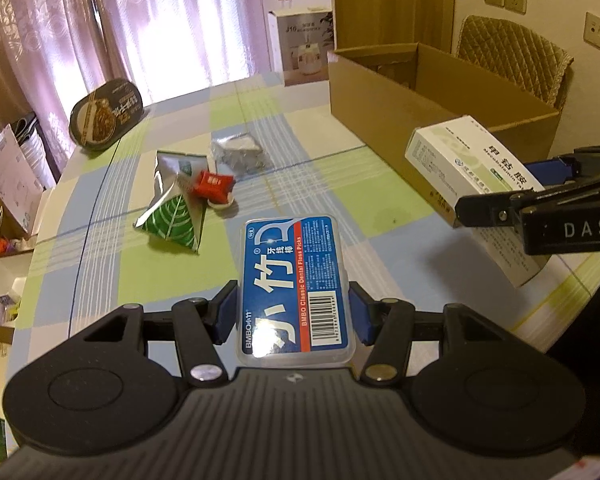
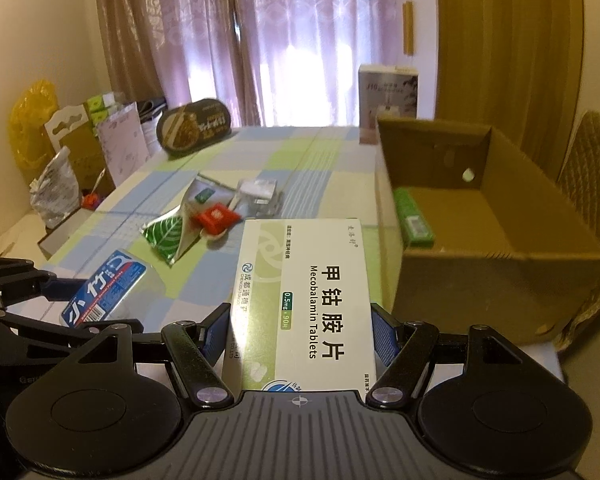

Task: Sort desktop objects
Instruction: 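Carry the toothbrush box with the left gripper while the right carries the tablet box to the cardboard box, then open the left gripper over the cardboard box while the right releases the tablet box inside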

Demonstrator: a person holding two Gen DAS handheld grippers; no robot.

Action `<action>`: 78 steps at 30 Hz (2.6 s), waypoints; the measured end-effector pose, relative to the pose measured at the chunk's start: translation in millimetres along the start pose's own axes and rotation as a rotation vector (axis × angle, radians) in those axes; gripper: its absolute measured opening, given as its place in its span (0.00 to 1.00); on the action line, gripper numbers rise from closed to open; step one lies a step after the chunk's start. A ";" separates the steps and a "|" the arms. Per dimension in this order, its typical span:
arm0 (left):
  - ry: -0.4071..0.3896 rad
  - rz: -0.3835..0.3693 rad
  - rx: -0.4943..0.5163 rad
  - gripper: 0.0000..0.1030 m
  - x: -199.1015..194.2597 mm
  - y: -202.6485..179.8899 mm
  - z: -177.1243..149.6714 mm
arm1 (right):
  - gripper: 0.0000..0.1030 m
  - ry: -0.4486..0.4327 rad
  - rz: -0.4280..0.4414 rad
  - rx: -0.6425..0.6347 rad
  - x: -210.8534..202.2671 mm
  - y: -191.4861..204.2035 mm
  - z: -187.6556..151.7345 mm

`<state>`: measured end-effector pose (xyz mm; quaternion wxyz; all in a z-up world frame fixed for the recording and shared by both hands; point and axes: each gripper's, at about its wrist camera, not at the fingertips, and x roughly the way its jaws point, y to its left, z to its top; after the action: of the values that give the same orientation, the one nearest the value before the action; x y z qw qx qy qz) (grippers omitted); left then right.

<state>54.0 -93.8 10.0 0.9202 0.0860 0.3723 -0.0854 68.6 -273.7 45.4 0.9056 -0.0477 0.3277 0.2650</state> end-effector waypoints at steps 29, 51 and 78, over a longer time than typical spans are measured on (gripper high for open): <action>-0.142 -0.185 0.104 0.50 19.9 -78.7 115.6 | 0.66 -0.082 -0.177 0.069 -22.2 -110.4 53.1; -0.130 -0.257 0.107 0.50 73.8 -123.5 167.5 | 0.66 -0.040 -0.202 0.126 10.6 -193.7 72.5; -0.104 -0.268 0.035 0.56 113.2 -128.5 175.2 | 0.66 -0.012 -0.204 0.127 43.2 -210.2 74.8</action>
<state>223.2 -267.9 42.6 0.9169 0.0469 0.3308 -0.2184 246.4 -414.6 58.7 0.9310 -0.0215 0.3318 0.1505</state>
